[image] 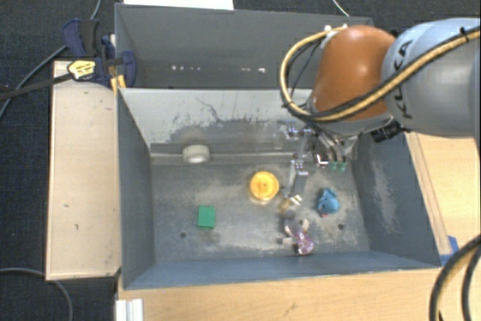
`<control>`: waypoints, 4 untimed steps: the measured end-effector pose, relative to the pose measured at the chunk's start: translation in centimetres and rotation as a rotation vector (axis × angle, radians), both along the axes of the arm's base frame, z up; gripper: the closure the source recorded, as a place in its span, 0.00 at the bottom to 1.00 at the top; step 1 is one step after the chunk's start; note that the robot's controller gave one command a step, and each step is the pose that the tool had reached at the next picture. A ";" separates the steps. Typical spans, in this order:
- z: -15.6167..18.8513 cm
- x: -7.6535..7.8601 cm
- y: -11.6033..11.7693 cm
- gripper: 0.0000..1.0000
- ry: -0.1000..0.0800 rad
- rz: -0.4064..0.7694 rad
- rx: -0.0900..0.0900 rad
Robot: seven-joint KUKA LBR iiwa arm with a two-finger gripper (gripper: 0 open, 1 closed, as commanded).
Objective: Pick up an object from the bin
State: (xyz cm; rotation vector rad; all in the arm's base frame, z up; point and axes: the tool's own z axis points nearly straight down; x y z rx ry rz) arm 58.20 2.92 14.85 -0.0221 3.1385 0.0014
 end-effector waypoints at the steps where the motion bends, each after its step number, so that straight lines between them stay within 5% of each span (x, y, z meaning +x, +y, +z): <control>1: -8.1 0.3 2.4 0.00 0.011 0.389 0.002; 2: -3.6 0.0 2.2 0.00 -0.008 0.581 -0.002; 3: -8.1 0.3 2.4 0.00 0.009 0.388 0.003; 4: -7.8 0.9 3.7 0.00 -0.013 0.759 -0.003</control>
Offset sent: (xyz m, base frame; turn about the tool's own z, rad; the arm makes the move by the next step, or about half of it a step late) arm -0.0018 0.0214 -0.0380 -0.5809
